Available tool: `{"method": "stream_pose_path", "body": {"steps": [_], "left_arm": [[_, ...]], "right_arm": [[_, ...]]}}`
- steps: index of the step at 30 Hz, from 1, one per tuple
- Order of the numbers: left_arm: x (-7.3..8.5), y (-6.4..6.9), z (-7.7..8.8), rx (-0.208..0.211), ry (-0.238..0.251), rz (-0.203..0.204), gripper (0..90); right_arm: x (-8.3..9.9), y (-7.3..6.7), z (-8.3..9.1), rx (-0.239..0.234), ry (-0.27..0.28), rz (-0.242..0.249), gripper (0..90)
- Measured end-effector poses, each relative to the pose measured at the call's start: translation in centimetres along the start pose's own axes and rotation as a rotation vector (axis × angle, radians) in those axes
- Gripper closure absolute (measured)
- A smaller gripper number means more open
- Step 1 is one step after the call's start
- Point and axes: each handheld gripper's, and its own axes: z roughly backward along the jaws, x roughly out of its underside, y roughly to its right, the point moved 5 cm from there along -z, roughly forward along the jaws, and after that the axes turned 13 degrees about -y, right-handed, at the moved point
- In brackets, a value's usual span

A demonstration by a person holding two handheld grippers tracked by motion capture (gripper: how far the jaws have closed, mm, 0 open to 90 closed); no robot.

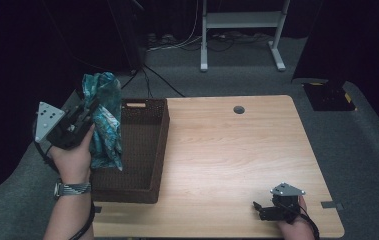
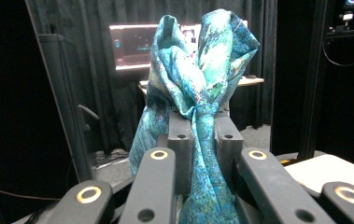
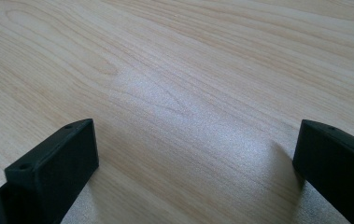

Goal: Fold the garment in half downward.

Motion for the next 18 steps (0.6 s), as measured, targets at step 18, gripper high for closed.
{"method": "stream_pose_path", "body": {"steps": [18], "left_arm": [[4.7,-4.4,-1.7,0.007,-0.117,0.045,81.2]], "right_arm": [[0.0,0.0,0.0,0.000,0.000,0.000,0.0]]}}
